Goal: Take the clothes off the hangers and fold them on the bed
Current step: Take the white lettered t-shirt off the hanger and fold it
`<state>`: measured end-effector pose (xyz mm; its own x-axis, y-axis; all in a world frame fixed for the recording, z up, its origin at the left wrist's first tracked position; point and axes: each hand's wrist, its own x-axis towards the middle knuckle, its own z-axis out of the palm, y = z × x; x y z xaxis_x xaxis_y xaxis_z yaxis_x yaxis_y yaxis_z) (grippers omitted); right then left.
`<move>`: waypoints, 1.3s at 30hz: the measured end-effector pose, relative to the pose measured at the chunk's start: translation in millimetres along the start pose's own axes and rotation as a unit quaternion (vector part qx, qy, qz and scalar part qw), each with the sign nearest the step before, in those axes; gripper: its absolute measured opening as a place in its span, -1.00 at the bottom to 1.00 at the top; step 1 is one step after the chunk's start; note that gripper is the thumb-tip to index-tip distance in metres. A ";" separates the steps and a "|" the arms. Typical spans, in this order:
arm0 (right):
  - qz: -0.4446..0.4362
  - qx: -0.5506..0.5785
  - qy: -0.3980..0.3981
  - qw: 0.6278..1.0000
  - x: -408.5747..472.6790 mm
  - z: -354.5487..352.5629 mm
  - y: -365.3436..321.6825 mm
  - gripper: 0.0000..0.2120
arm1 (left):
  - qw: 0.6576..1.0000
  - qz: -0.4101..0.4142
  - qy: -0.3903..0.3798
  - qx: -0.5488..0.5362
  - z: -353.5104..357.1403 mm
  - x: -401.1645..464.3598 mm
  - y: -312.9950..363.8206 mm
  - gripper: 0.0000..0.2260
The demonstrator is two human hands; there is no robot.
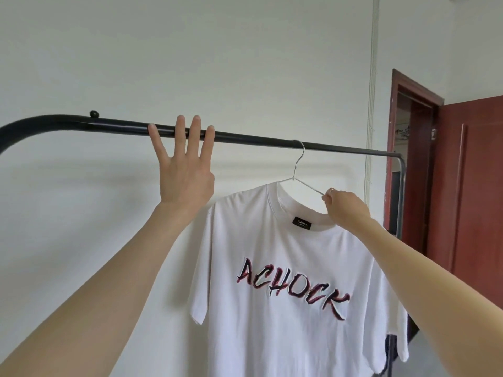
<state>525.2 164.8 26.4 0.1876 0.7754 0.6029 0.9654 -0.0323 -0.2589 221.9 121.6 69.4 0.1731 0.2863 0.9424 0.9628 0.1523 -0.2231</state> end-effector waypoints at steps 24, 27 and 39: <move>0.175 -0.081 0.146 0.970 -217.6 -85.7 3.9 -0.70 | 0.870 0.122 -0.131 -0.459 -49.3 -127.9 62.4 -0.59; 0.199 -0.108 0.143 0.963 -280.7 -109.8 4.4 -0.70 | 0.813 0.162 -0.206 -0.520 -77.5 -168.0 75.5 -0.57; 0.331 -0.285 0.171 0.883 -583.8 -337.0 -26.3 -0.70 | 0.554 0.290 -0.212 -0.751 -344.8 -260.1 116.7 -0.55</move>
<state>451.4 -499.5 -64.4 0.6944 0.2362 0.6798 0.5407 -0.7946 -0.2761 360.7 -261.3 -115.8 0.7857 0.1195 0.6069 -0.0879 -0.9496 0.3008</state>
